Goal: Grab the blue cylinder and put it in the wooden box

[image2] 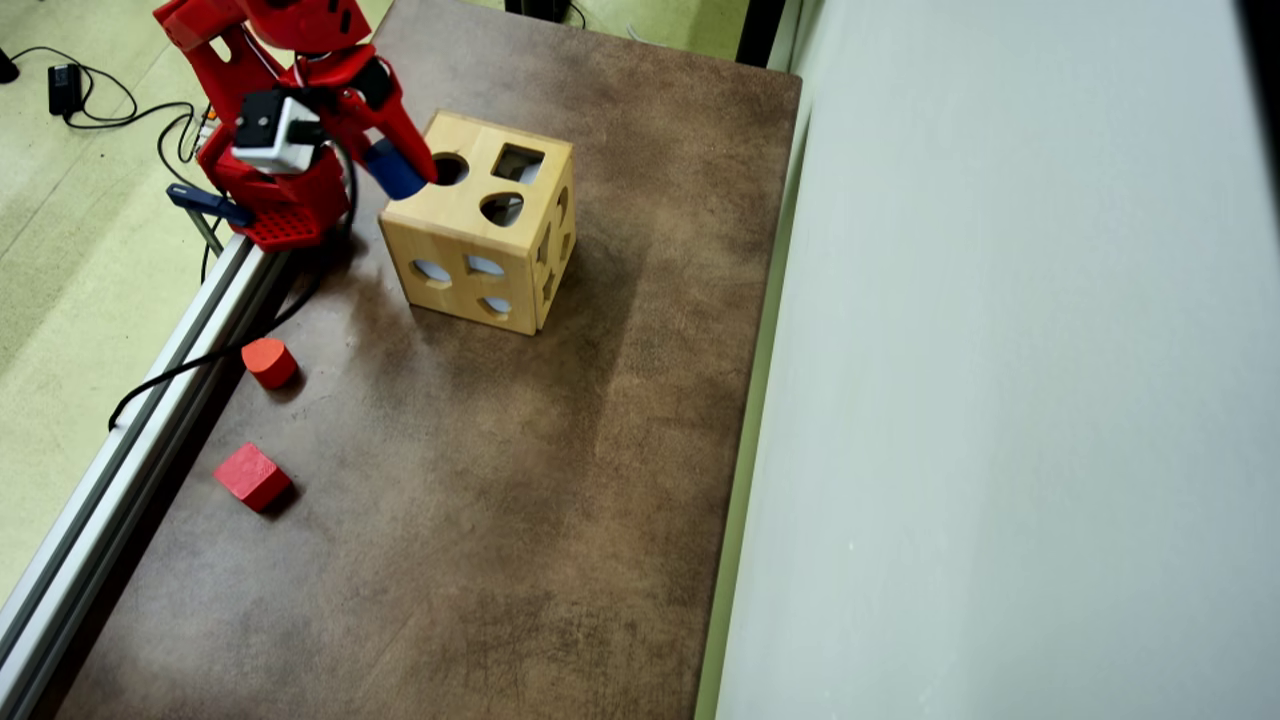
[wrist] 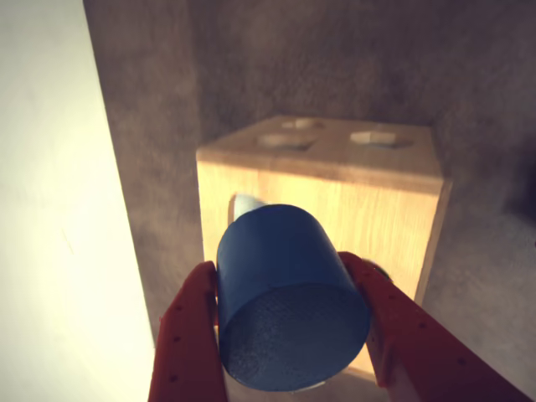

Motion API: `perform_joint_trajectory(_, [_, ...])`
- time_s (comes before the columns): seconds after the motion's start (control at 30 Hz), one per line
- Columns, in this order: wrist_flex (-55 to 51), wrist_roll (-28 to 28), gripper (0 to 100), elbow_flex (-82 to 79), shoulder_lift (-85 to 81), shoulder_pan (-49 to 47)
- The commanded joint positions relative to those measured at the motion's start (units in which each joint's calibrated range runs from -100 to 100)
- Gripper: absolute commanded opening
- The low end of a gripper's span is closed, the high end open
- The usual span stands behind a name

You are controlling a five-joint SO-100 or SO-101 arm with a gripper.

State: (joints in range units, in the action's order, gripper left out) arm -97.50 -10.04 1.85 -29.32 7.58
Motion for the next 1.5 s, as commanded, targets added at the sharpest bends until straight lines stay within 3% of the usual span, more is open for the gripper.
perform_joint_trajectory(0.0, [-0.65,0.20,8,0.47,-1.21,-3.50])
perform_joint_trajectory(0.77, [-0.57,0.24,8,-14.73,-3.93,-14.27])
perform_joint_trajectory(1.47, [-0.49,0.24,8,-19.83,-2.91,-14.57])
